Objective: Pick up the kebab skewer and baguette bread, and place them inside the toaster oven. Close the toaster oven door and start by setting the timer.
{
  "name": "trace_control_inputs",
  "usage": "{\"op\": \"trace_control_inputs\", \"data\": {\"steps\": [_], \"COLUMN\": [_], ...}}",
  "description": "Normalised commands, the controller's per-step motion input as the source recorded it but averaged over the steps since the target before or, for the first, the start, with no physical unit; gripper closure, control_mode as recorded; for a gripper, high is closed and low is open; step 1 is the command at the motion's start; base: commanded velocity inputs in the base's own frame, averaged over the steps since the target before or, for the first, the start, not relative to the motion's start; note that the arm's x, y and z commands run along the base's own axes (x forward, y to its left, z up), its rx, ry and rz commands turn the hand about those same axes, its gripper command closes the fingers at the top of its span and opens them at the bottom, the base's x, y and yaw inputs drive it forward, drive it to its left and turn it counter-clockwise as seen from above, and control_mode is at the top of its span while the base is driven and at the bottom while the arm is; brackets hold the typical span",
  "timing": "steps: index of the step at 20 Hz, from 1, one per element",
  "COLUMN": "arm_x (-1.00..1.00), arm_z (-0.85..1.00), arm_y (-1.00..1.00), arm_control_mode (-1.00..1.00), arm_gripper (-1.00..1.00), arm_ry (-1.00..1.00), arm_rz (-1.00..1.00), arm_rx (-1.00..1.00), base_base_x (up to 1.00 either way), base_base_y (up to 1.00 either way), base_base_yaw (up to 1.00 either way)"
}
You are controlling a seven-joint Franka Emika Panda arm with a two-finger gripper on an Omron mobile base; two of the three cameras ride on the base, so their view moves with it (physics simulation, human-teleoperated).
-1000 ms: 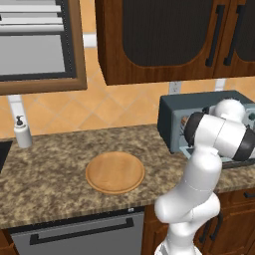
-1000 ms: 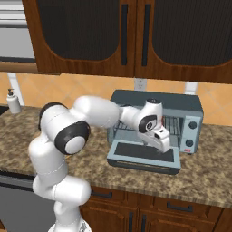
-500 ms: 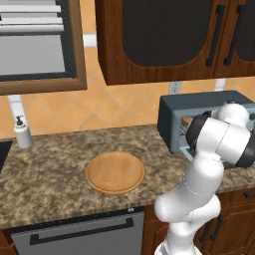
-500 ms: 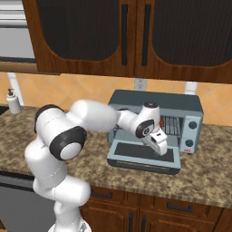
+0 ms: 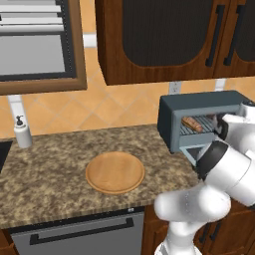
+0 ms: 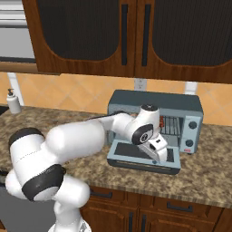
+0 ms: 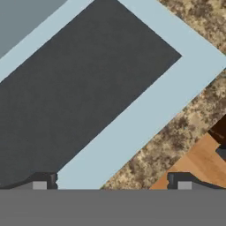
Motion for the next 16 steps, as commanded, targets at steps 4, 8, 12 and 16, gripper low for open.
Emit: {"op": "trace_control_inputs", "data": {"steps": [4, 8, 12, 16], "arm_x": [-0.88, -0.26, 0.09, 0.09], "arm_z": [-0.18, -0.26, -0.12, -0.33], "arm_y": [0.48, 0.37, 0.23, 0.10], "arm_control_mode": [-1.00, -1.00, -1.00, -1.00], "arm_gripper": [-1.00, -1.00, -1.00, -1.00], "arm_ry": [0.00, 0.00, 0.00, -0.03], "arm_rz": [0.42, 0.38, 0.20, 0.22], "arm_rx": [0.00, 0.00, 0.00, 0.00], "base_base_x": [0.00, 0.00, 0.00, 0.00], "base_base_y": [0.00, 0.00, 0.00, 0.00], "base_base_yaw": [0.00, 0.00, 0.00, 0.00]}}
